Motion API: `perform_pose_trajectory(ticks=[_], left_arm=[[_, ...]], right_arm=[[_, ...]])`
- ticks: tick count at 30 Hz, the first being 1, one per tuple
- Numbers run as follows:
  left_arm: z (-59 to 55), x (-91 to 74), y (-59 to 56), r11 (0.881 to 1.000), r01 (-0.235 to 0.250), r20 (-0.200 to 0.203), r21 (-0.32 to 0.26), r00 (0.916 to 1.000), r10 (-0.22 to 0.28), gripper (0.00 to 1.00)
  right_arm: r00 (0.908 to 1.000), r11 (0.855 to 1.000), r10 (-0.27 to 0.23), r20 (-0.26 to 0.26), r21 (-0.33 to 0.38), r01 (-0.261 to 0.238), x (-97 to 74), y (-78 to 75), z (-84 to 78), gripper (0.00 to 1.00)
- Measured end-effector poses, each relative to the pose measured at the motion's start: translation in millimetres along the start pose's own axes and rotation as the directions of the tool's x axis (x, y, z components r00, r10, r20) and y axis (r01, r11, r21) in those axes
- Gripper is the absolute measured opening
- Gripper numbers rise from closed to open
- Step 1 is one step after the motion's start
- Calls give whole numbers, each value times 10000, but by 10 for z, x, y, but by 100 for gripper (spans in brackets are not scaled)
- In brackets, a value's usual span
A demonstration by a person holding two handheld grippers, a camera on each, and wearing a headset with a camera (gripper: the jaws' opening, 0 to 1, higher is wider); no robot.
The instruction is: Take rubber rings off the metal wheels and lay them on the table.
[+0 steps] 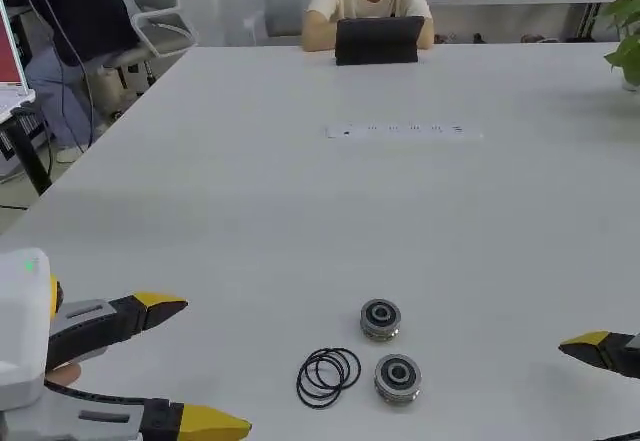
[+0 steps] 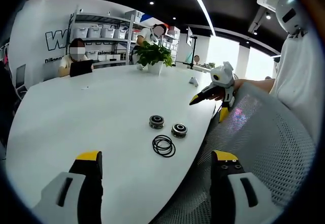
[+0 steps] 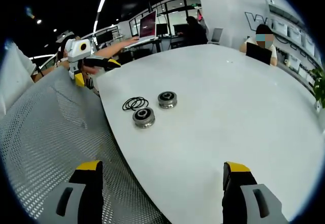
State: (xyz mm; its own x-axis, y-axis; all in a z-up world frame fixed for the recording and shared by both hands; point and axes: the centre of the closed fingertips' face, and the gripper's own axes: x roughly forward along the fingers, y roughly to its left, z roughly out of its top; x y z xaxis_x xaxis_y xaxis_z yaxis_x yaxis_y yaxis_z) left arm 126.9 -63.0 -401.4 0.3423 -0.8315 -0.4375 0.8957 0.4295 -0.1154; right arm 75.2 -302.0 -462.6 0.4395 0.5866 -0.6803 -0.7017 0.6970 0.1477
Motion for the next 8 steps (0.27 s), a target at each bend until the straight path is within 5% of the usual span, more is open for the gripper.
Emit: perform_pose_trajectory(ticks=[8], left_arm=[[-10,-5,2,10000,-10,-2,-35,10000,10,86]], right_arm=[[10000,10000,-63,-53,-30,62,-3,-15,-15,99]])
